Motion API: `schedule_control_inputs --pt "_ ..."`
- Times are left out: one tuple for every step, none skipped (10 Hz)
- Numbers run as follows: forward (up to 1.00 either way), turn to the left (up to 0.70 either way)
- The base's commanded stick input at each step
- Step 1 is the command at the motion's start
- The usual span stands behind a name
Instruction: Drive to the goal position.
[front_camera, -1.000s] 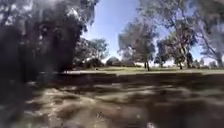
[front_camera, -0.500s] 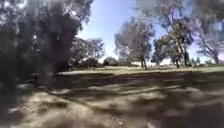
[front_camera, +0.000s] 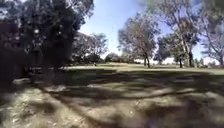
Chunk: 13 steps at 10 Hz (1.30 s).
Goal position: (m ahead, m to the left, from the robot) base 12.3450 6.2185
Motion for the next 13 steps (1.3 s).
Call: schedule_control_inputs --pt "1.00 0.00" --pt "1.00 0.00" --pt "1.00 0.00" --pt "1.00 0.00" --pt "1.00 0.00" --pt "1.00 0.00" --pt "1.00 0.00" --pt "1.00 0.00" --pt "1.00 0.00" --pt "1.00 0.00" --pt "1.00 0.00" --pt "1.00 0.00" --pt "1.00 0.00"
